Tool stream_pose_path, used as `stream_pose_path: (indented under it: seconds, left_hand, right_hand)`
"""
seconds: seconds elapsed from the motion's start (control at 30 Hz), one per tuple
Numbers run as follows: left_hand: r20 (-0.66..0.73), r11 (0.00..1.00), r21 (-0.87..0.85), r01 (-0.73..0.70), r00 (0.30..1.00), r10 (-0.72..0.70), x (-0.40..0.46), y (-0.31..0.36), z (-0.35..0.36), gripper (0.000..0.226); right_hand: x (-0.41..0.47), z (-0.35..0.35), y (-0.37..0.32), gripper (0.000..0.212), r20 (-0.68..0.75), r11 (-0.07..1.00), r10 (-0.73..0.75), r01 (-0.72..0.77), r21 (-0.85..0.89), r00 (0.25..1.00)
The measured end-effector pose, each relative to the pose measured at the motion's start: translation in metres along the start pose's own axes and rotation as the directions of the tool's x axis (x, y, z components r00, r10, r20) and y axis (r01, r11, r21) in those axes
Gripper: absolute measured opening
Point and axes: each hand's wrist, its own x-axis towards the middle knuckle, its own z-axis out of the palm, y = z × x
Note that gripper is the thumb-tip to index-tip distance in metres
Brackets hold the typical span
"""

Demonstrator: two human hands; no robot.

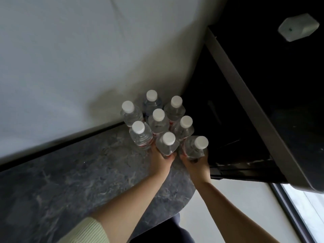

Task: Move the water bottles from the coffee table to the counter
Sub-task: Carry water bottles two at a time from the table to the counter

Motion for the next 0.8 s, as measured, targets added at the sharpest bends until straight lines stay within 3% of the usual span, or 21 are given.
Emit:
stream_pose_path:
  seconds: [0.2, 0.47, 0.8]
  left_hand:
    - [0.161, 0.998, -0.045, 0.038, 0.986, -0.03, -0.025, 0.032, -0.031, 0.099]
    - [0.296, 0.996, 0.071, -0.057, 0.955, 0.033, -0.052, 0.113, -0.094, 0.087]
    - [0.36, 0.91, 0.298, -0.288, 0.917, 0.172, -0.052, 0.259, -0.162, 0.088]
  right_hand:
    - [-0.042, -0.019, -0.037, 0.101, 0.026, 0.999, -0.044, 0.044, 0.003, 0.999]
    - [-0.105, -0.053, -0.132, 0.102, -0.002, 0.978, -0.17, 0.169, -0.126, 0.985]
    - [-0.153, -0.103, -0.277, 0.072, 0.091, 0.838, -0.44, 0.445, -0.315, 0.893]
